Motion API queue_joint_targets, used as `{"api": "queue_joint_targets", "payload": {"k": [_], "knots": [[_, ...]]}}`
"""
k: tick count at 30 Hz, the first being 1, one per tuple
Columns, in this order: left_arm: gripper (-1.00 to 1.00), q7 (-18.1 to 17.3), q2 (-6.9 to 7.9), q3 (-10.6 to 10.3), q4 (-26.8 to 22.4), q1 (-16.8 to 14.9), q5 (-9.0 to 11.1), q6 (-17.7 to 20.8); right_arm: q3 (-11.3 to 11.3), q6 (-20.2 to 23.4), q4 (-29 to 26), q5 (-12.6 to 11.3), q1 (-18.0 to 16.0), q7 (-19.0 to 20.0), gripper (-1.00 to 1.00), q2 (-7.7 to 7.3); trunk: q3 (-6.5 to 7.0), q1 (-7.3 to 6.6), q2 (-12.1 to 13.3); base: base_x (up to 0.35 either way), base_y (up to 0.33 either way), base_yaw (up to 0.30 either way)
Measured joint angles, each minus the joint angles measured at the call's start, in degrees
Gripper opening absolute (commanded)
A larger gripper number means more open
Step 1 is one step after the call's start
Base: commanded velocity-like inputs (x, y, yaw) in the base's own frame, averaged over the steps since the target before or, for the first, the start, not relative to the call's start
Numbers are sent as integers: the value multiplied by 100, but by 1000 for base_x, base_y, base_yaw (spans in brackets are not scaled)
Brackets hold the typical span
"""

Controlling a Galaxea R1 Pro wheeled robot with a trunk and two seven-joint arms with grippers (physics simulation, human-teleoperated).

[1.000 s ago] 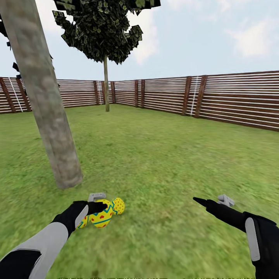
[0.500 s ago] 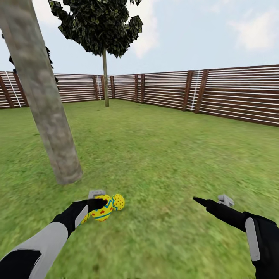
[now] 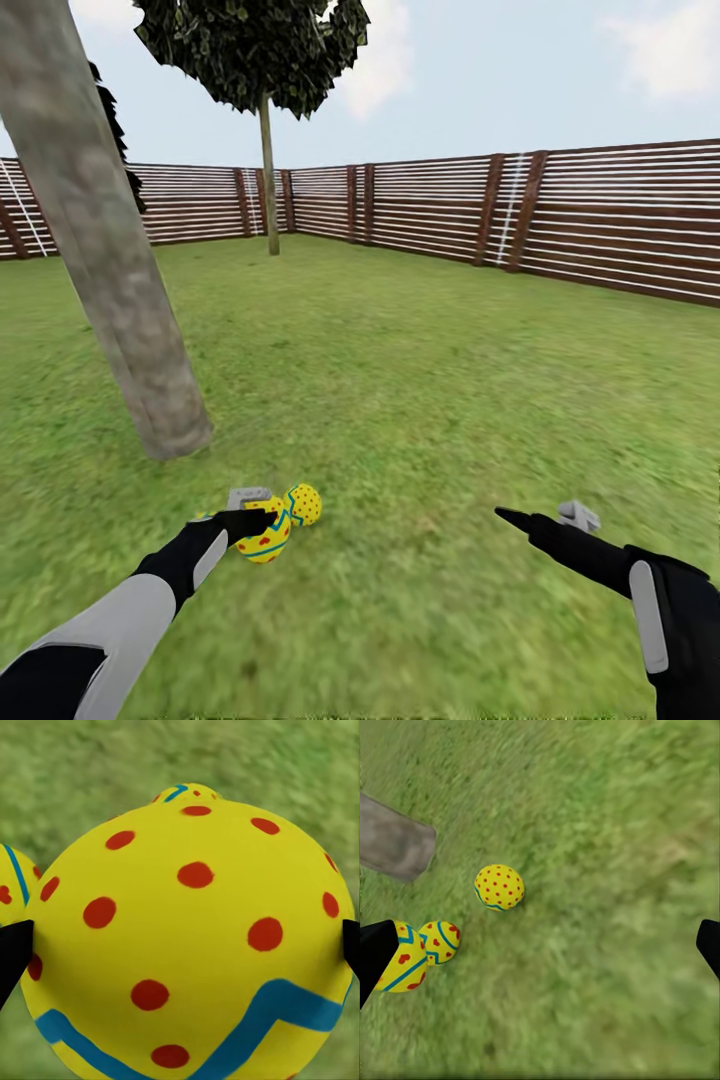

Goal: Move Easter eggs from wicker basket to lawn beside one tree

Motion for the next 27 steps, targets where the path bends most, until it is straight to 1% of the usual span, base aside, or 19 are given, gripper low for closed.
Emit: {"api": "queue_joint_targets", "payload": {"k": [4,6,7,9,13,16,21,27], "knots": [[-100,0,-6,0,0,0,4,-25,42,-12,-11,-12,0,10,100,11,-89,10,-5,0,0,0],[-100,0,-8,0,0,0,5,-33,118,-28,-21,-20,0,6,100,14,-133,15,-8,0,0,0],[-100,0,-8,0,0,0,5,-39,135,-101,-20,-21,0,5,100,16,-155,18,-9,0,0,0],[-100,0,-6,0,0,0,4,-146,158,-421,3,-23,0,6,100,18,-200,23,-12,0,0,0],[-100,1,-1,6,0,0,23,-274,164,-620,24,-25,0,8,100,19,-288,33,-18,0,0,0],[-100,1,-2,8,0,0,30,-289,164,-641,38,-30,0,8,100,25,-355,41,-22,0,0,0],[-100,1,0,10,0,0,45,-294,164,-653,45,-25,0,7,100,94,-466,54,-28,0,0,0],[-100,1,0,16,-6,0,35,-303,166,-665,52,-23,0,1,100,114,-599,70,-36,0,0,0]]}}
